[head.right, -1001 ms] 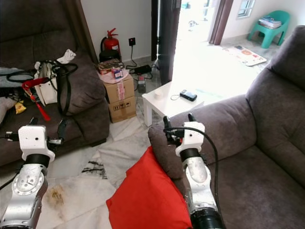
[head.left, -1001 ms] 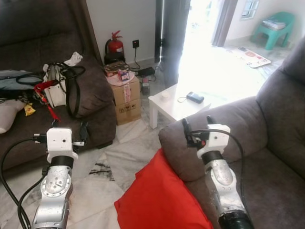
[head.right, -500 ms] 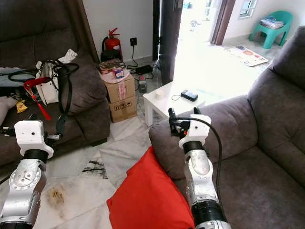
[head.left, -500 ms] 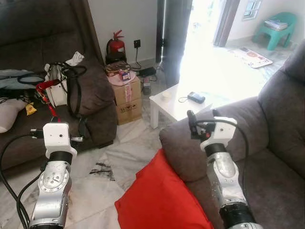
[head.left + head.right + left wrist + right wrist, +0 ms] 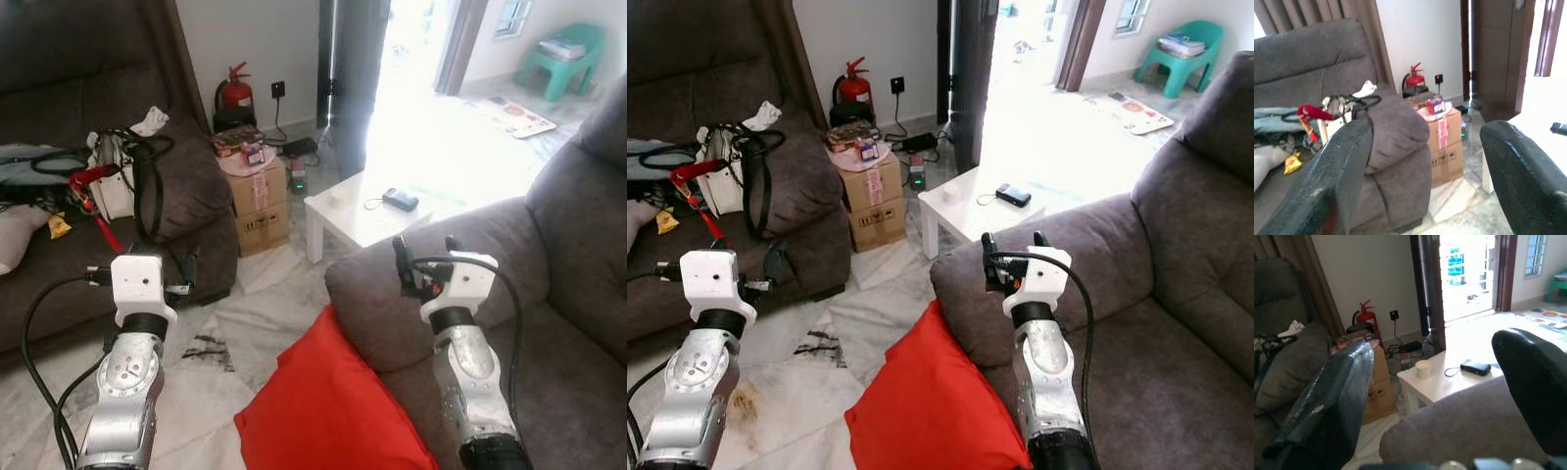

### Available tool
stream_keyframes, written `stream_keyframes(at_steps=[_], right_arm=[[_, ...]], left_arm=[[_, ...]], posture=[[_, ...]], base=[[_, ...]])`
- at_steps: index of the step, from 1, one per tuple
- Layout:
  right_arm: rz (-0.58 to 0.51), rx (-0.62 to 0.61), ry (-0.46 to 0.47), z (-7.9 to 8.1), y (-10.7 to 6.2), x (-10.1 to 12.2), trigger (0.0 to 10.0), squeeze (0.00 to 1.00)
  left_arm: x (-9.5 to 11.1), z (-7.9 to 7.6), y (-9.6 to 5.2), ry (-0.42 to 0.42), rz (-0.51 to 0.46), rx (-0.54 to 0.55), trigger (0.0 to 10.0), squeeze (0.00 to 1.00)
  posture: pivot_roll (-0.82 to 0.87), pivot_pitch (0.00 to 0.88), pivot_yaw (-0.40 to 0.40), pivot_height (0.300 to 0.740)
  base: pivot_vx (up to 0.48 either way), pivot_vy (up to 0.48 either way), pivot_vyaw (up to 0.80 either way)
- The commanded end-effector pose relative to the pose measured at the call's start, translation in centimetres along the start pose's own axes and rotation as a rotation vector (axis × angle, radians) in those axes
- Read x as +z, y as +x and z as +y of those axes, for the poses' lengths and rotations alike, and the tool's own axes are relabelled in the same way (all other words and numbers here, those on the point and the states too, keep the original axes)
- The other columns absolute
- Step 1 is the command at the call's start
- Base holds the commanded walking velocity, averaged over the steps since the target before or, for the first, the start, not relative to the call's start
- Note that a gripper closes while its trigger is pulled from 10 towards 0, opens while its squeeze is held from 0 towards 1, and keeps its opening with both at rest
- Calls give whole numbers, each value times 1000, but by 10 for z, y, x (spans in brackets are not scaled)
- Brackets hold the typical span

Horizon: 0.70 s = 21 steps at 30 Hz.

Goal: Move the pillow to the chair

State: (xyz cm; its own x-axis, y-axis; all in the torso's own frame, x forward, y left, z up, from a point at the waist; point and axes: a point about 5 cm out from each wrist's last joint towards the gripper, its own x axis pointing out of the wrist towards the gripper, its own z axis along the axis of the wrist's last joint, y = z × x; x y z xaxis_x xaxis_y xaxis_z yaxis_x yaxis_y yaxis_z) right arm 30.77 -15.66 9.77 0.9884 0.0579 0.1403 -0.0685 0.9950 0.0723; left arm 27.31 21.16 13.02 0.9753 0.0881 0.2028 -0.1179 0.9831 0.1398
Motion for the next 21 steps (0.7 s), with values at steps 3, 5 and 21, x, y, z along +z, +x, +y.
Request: stream_keyframes(at_steps=[3,5,21], right_arm=[[-16,7,-5,-1,0,7,10000,0],[-16,10,-4,-2,1,9,10000,0],[-32,11,13,0,4,14,10000,0]], left_arm=[[4,3,-5,4,-3,17,10000,0],[4,1,-6,4,-4,12,10000,0],[3,-7,-6,2,3,-13,10000,0]], posture=[[39,0,12,740],[42,0,10,740],[32,1,12,740]], base=[[0,0,0],[0,0,0],[0,0,0]])
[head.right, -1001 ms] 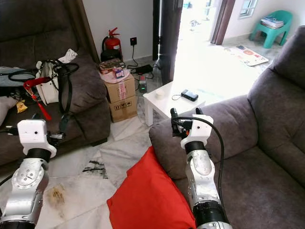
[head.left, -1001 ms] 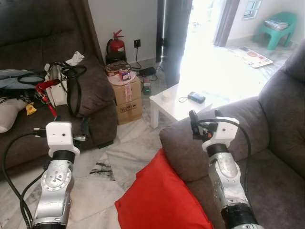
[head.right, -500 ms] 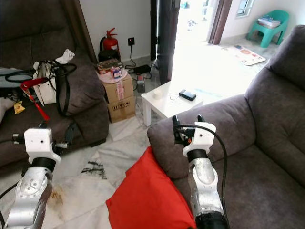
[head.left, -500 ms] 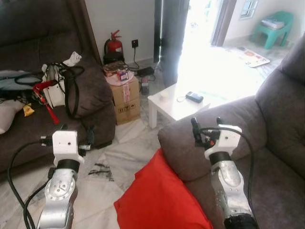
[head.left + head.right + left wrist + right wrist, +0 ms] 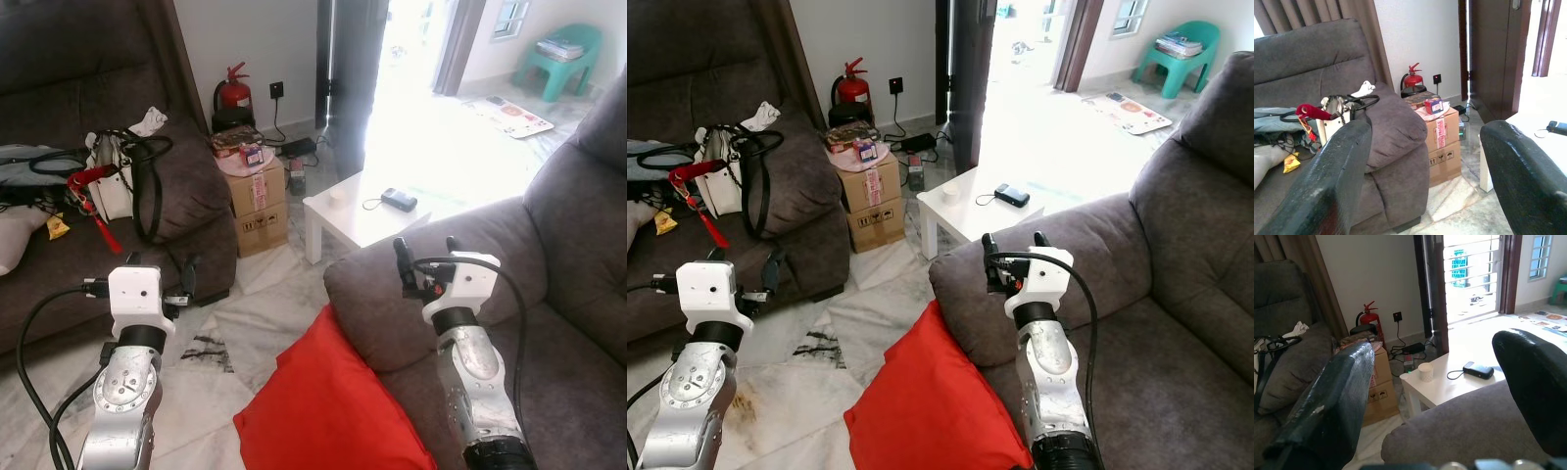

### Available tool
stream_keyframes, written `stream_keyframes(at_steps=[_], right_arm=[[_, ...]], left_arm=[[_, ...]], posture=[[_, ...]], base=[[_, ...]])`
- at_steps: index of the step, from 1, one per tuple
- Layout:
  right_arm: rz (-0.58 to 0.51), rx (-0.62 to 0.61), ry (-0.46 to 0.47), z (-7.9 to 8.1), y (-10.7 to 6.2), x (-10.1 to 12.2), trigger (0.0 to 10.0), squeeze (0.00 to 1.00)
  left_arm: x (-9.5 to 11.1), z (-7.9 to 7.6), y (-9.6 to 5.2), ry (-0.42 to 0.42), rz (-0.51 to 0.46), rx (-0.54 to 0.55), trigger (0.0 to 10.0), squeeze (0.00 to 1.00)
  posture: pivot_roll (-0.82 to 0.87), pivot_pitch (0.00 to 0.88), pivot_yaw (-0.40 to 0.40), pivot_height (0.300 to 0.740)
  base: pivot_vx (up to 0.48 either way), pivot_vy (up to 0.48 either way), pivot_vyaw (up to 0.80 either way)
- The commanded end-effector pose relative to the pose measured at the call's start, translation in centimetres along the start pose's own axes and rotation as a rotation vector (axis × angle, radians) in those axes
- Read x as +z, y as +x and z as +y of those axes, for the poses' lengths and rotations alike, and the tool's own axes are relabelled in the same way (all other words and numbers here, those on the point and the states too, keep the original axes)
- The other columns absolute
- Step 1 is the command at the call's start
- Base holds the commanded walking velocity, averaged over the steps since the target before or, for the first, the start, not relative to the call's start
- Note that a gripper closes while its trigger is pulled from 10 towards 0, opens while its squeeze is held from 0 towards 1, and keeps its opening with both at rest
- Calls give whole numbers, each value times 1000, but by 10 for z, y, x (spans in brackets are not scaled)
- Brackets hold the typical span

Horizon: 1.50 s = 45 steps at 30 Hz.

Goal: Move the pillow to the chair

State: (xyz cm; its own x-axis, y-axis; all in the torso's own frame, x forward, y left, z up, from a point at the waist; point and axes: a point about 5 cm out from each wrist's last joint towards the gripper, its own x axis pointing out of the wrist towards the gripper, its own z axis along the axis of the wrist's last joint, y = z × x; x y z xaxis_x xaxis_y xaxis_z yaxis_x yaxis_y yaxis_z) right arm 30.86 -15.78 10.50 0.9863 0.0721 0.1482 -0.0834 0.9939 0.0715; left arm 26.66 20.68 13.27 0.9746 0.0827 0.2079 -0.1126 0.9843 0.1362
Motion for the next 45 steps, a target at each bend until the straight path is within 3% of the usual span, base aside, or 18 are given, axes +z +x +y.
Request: stream_keyframes(at_steps=[1,6,17,29,41,45], right_arm=[[-27,-4,11,1,3,7,10000,0],[-34,6,-2,2,8,12,10000,0],[-6,13,-1,4,6,8,10000,0],[-1,22,1,5,7,9,10000,0],[-9,41,16,8,7,10,10000,0],[0,51,5,9,7,9,10000,0]], left_arm=[[-1,-3,0,6,9,-10,10000,0],[4,-6,7,6,-8,-22,10000,0],[1,-4,1,14,11,-20,10000,0],[1,-6,0,10,16,-19,10000,0],[0,-6,-2,10,20,-15,10000,0],[0,-6,-2,10,20,-15,10000,0]], posture=[[27,0,15,740],[24,25,12,740],[29,43,9,740],[24,47,4,703],[26,46,-1,622],[24,43,-1,622]], base=[[0,0,0],[0,0,0],[0,0,0],[0,0,0],[0,0,0],[0,0,0]])
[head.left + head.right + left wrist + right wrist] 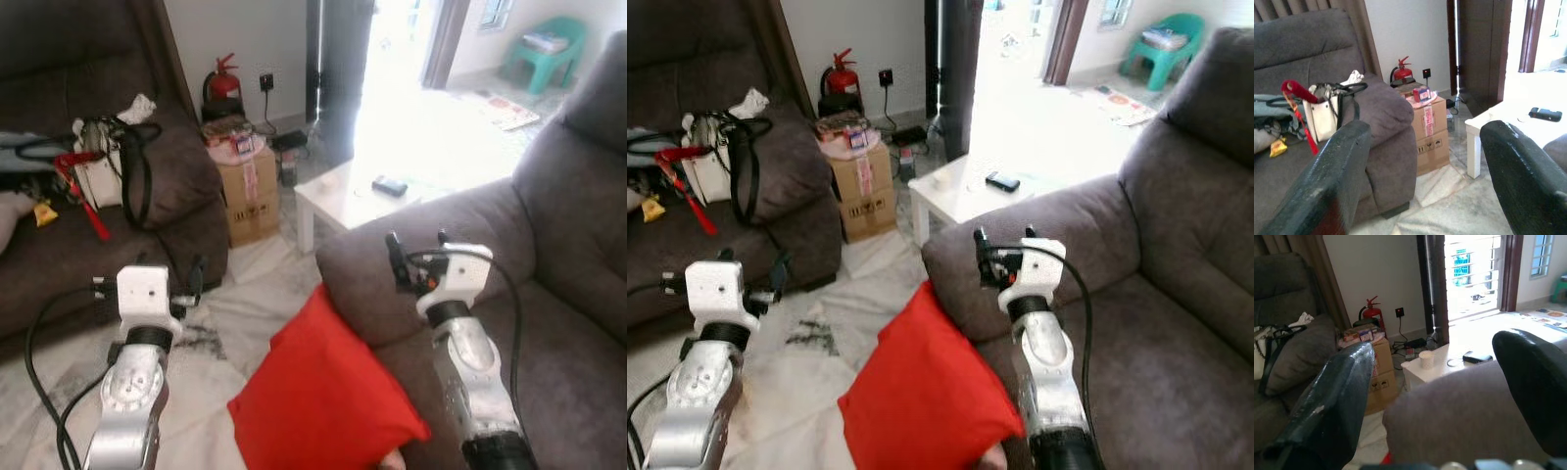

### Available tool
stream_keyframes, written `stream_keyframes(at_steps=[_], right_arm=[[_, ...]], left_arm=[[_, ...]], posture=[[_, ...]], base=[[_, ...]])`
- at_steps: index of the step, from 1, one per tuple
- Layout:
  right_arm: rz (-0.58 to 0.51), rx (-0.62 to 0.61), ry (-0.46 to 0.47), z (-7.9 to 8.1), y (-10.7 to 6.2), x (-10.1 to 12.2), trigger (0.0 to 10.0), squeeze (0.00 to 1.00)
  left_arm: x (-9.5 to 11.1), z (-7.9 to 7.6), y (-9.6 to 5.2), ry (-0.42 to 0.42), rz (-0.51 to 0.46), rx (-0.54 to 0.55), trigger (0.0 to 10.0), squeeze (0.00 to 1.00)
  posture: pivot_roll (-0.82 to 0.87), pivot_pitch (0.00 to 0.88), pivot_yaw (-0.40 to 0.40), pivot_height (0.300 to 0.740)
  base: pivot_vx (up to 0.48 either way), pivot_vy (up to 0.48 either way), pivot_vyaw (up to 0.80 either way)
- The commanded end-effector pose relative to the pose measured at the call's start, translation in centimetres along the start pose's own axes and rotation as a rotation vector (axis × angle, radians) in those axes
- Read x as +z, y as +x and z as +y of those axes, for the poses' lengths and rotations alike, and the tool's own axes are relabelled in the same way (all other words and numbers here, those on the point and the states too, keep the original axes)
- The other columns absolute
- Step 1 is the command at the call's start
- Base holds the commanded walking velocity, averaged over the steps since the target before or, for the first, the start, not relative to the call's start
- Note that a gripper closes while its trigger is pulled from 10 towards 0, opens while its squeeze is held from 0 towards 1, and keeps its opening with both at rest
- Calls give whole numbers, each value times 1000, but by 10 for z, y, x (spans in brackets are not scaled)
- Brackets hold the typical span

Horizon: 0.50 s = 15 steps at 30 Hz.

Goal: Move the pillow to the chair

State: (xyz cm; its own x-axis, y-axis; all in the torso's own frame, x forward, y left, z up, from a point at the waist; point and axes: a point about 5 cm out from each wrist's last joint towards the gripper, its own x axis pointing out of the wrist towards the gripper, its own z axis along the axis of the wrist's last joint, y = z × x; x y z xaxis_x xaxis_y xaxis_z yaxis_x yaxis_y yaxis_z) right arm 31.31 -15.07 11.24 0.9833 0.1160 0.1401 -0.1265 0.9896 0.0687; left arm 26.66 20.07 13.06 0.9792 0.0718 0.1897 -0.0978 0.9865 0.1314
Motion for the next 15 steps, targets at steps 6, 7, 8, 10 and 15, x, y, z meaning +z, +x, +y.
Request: stream_keyframes(at_steps=[6,7,8,10,15], right_arm=[[-4,13,7,2,0,2,10000,0],[-2,16,6,2,0,2,10000,0],[0,18,6,2,0,1,10000,0],[0,19,6,1,0,1,10000,0],[16,33,8,4,0,-2,10000,0]], left_arm=[[0,0,-2,18,5,3,10000,0],[0,0,-2,19,5,4,10000,0],[0,0,-2,19,6,4,10000,0],[0,0,-3,18,7,6,10000,0],[-2,2,-5,19,11,13,10000,0]], posture=[[25,39,-5,622],[26,39,-7,622],[26,39,-7,622],[27,39,-9,622],[29,43,-13,622]], base=[[0,0,0],[0,0,0],[0,0,0],[0,0,0],[0,0,0]])
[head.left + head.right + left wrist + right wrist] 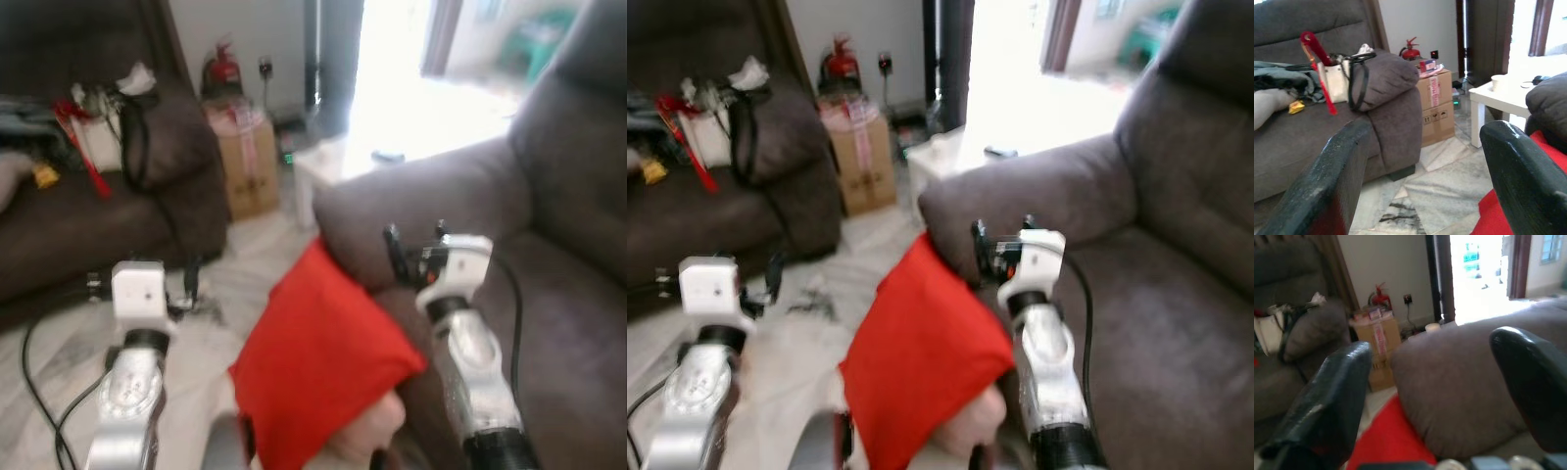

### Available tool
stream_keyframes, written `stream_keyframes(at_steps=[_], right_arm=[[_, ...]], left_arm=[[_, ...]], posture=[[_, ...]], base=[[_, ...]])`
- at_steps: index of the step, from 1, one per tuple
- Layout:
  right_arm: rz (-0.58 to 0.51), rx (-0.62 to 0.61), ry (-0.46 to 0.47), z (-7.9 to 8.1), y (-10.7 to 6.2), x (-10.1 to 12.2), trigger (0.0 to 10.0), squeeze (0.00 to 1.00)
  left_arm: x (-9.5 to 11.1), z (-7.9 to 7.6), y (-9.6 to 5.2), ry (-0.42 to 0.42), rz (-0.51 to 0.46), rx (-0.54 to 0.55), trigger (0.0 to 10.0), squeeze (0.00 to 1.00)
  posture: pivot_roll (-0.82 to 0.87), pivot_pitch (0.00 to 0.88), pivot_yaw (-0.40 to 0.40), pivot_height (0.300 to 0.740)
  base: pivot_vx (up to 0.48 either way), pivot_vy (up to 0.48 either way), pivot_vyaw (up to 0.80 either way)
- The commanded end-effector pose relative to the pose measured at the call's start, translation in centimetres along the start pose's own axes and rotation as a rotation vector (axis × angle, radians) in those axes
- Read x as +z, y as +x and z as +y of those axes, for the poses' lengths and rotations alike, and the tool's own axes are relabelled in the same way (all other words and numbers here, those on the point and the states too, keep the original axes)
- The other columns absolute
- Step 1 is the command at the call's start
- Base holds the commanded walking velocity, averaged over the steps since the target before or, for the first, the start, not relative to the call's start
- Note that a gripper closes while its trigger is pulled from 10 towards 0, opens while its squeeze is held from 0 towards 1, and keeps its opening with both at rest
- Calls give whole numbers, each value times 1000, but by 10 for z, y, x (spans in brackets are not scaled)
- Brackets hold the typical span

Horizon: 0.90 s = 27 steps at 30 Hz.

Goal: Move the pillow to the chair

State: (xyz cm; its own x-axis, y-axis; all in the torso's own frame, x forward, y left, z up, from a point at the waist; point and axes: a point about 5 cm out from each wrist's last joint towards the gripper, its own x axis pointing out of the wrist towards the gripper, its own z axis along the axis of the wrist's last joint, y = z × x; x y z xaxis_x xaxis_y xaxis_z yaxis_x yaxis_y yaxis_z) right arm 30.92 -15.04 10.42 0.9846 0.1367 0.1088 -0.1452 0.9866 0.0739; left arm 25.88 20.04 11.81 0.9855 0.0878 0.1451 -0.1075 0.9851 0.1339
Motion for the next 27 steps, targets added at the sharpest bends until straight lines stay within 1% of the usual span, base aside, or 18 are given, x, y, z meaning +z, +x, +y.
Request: stream_keyframes(at_steps=[1,9,12,16,19,21,23,27], right_arm=[[-14,18,1,4,5,5,10000,0],[15,33,9,6,3,-1,10000,0],[40,17,5,4,3,-5,10000,0],[43,20,-13,4,3,-6,10000,0],[47,35,3,7,3,-6,10000,0],[37,47,-5,9,3,-5,10000,0],[31,49,1,10,2,-5,10000,0],[55,56,4,11,2,-9,10000,0]], left_arm=[[9,3,5,15,-35,6,10000,0],[8,5,4,19,-27,12,10000,0],[7,6,3,20,-24,15,10000,0],[7,7,3,21,-23,17,10000,0],[7,7,3,22,-21,18,10000,0],[7,6,3,22,-21,17,10000,0],[7,6,4,21,-20,18,10000,0],[6,6,3,21,-17,20,10000,0]], posture=[[30,43,-13,622],[32,46,-15,622],[34,48,-15,622],[34,48,-15,622],[33,48,-13,607],[34,48,-14,593],[33,49,-14,593],[34,49,-15,593]], base=[[0,0,0],[0,0,0],[0,0,0],[0,0,0],[0,0,0],[0,0,0],[0,0,0],[0,0,0]])
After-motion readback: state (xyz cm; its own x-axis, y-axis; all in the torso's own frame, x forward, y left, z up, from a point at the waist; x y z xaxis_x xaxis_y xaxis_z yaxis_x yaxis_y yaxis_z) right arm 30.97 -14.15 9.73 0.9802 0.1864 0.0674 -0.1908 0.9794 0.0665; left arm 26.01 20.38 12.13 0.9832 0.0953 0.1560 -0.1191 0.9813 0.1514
